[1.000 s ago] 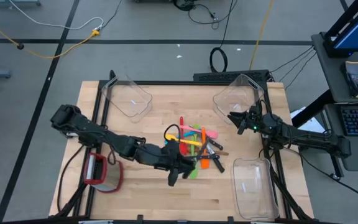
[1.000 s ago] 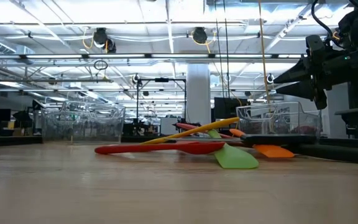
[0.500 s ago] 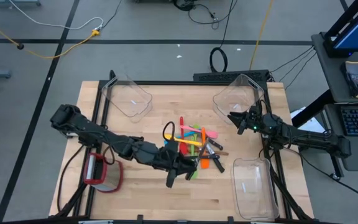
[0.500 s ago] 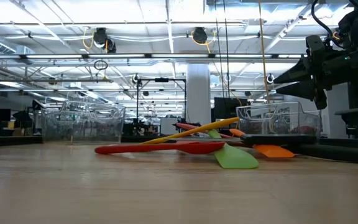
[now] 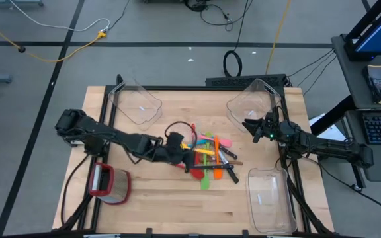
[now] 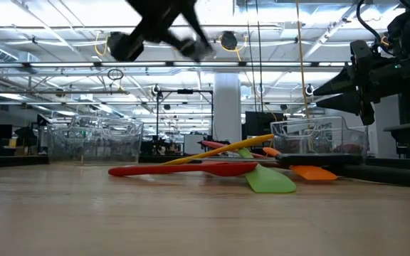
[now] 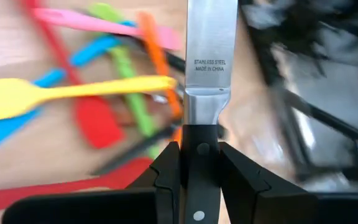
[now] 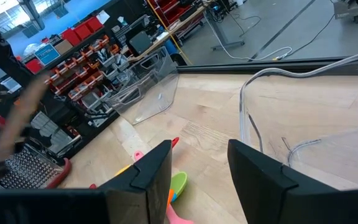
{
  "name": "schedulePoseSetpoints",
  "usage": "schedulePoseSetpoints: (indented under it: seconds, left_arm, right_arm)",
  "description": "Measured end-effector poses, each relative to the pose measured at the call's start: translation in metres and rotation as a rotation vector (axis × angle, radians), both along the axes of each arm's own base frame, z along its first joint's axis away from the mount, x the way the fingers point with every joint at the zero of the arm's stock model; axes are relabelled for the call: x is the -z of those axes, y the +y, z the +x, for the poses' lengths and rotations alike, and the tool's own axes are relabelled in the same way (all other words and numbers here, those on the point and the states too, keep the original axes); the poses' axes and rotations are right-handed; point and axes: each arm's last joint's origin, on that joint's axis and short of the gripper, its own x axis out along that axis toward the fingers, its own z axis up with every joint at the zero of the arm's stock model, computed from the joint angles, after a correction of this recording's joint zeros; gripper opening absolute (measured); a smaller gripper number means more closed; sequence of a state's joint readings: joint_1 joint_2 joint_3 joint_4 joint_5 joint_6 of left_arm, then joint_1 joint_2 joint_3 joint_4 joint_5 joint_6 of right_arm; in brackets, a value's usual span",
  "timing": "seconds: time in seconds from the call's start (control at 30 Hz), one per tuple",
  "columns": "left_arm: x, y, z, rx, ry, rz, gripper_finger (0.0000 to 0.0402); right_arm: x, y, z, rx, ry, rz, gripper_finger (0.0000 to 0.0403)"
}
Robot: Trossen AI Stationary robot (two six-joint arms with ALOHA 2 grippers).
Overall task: Pick & Place Kitchen Items
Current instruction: Put the black kitchen knife into the top left transparent bin
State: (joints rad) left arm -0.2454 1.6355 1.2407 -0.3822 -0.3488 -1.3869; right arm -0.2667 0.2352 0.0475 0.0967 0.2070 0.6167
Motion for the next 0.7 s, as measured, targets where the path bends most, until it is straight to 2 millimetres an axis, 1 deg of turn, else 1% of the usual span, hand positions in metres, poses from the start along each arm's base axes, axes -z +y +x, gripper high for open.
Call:
schedulePoseSetpoints:
  seconds: [0.1,0.17,0.27,0.43,0.57,0.63,0.7]
  left_arm:
    - [-0.002,0.02,-0.006,-0.073,0.058,-0.012,0.0074]
    - [-0.008,0.038,-0.013,-0.121,0.085,-0.008,0.0074]
    - [-0.017,0.065,-0.028,-0.204,0.144,-0.002,0.0074]
    - [-0.04,0.109,-0.064,-0.329,0.208,0.02,0.0074]
    - [-0.051,0.141,-0.087,-0.438,0.241,0.044,0.0074]
    - [-0.052,0.155,-0.097,-0.484,0.271,0.05,0.0074]
    - [-0.051,0.168,-0.103,-0.533,0.29,0.04,0.0074]
  right_arm:
    - [0.0,0.0,0.0,0.001,0.0,0.0,0.0153]
    - [0.0,0.0,0.0,0.0,0.0,0.0,0.0153]
    - [0.001,0.0,0.0,0.0,0.007,0.002,0.0153]
    - [0.002,0.0,0.0,0.001,0.018,0.001,0.0153]
    - [0.003,0.0,0.001,0.001,0.028,0.004,0.0153]
    - [0.003,0.0,0.001,0.001,0.034,0.008,0.0153]
    - [0.004,0.0,0.001,-0.001,0.043,0.003,0.0153]
